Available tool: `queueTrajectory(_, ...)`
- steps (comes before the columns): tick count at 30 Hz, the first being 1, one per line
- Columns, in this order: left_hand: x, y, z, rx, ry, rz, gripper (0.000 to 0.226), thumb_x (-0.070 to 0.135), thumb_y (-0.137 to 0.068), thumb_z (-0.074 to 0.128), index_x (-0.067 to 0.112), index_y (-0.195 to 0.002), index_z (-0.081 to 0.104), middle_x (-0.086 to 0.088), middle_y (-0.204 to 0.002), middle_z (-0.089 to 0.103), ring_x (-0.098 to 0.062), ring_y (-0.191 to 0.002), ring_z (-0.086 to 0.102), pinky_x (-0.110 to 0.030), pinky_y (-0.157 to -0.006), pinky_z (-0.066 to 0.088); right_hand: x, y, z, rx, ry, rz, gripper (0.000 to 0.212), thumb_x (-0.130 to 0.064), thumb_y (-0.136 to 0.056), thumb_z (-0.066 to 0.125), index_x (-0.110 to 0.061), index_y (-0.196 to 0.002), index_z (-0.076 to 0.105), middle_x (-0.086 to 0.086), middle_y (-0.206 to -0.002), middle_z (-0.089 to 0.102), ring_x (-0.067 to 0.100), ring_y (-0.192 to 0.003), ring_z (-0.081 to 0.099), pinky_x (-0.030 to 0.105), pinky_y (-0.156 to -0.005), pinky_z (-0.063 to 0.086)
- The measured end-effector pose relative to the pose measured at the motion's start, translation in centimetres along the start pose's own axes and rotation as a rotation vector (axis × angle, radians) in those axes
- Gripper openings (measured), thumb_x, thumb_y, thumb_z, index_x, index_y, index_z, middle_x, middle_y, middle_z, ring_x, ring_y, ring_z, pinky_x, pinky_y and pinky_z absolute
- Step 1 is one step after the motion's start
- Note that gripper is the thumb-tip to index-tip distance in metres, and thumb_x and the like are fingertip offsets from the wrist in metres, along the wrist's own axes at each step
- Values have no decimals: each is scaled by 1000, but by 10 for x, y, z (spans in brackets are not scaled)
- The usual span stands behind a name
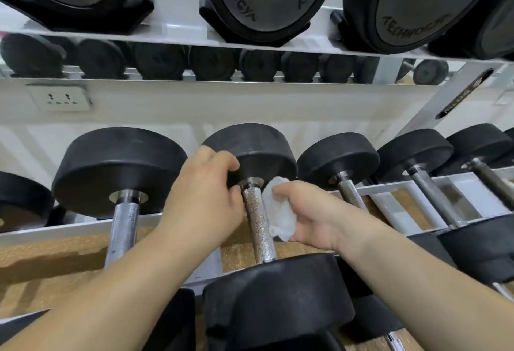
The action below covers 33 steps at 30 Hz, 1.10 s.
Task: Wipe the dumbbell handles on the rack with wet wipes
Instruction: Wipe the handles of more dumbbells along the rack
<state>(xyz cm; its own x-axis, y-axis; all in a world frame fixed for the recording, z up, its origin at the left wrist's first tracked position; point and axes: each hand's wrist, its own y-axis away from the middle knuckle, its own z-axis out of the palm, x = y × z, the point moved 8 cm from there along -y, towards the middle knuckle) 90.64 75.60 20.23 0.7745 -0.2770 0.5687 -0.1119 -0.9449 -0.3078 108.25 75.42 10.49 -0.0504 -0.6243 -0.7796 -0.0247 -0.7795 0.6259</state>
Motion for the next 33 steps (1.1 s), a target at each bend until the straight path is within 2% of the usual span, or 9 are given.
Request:
queueTrajectory(5, 4, 1, 0, 1, -118, 37, 71, 19, -86, 67, 22, -151, 39, -3, -150, 33, -28, -134, 31, -44, -108, 41, -9, -12, 47, -252, -97, 63, 21, -24, -102, 43, -10, -111, 55, 16, -85, 59, 29, -68, 57, 43, -73, 50)
queueTrajectory(8, -8, 3, 16, -152, -11, -82, 87, 16, -91, 61, 29, -162, 13, 2, -169, 6, -26, -153, 12, -40, -121, 27, -2, -9, 49, -354, -58, 100, 23, -24, -108, 38, -7, -113, 54, 15, -88, 63, 28, -76, 59, 45, -80, 50)
queueTrajectory(11, -10, 3, 20, -168, 44, -86, 91, 14, -92, 61, 31, -163, 7, 6, -171, -1, -21, -157, 5, -36, -123, 22, 18, 1, 36, -403, 64, 149, 28, -20, -111, 39, -2, -122, 57, 17, -104, 65, 29, -91, 63, 48, -98, 51)
queueTrajectory(14, -8, 1, 21, -144, 74, -95, 91, 15, -90, 62, 30, -162, 8, 5, -170, 0, -22, -156, 4, -35, -122, 23, 32, 10, 19, -364, 234, 236, 36, -17, -110, 41, 3, -129, 63, 20, -120, 72, 30, -103, 69, 44, -102, 54)
queueTrajectory(16, -6, 0, 23, -139, 80, -107, 93, 14, -87, 62, 28, -162, 8, 4, -169, -1, -24, -156, 3, -37, -122, 23, 23, 7, 26, -348, 158, 221, 35, -15, -108, 38, 0, -127, 63, 23, -114, 73, 36, -101, 69, 48, -99, 56)
queueTrajectory(20, -8, 2, 25, -181, 64, -99, 98, 12, -86, 61, 31, -163, 2, 9, -169, -6, -20, -156, -2, -37, -122, 25, -7, -16, 42, -296, -81, 75, 30, -17, -106, 39, -5, -124, 61, 23, -119, 65, 37, -108, 64, 55, -112, 45)
queueTrajectory(23, -10, 3, 19, -196, 71, -88, 100, 12, -86, 62, 35, -163, 2, 13, -170, -6, -17, -156, 2, -36, -119, 30, -1, -16, 43, -333, -72, 81, 33, -21, -109, 39, 1, -126, 57, 23, -118, 61, 35, -111, 57, 58, -118, 39)
queueTrajectory(29, -7, 3, 25, -198, 57, -88, 104, 9, -84, 61, 31, -163, -3, 8, -169, -11, -21, -157, -5, -37, -122, 26, 33, -1, 18, -430, 254, 223, 38, -16, -109, 41, 6, -135, 58, 21, -132, 66, 38, -126, 62, 58, -117, 41)
queueTrajectory(33, -8, 4, 30, -214, 47, -94, 106, 17, -85, 64, 33, -162, -8, 8, -169, -14, -22, -157, -8, -42, -126, 21, -2, -14, 32, -329, 30, 93, 30, -14, -108, 38, -4, -124, 62, 24, -132, 65, 35, -112, 66, 52, -103, 51)
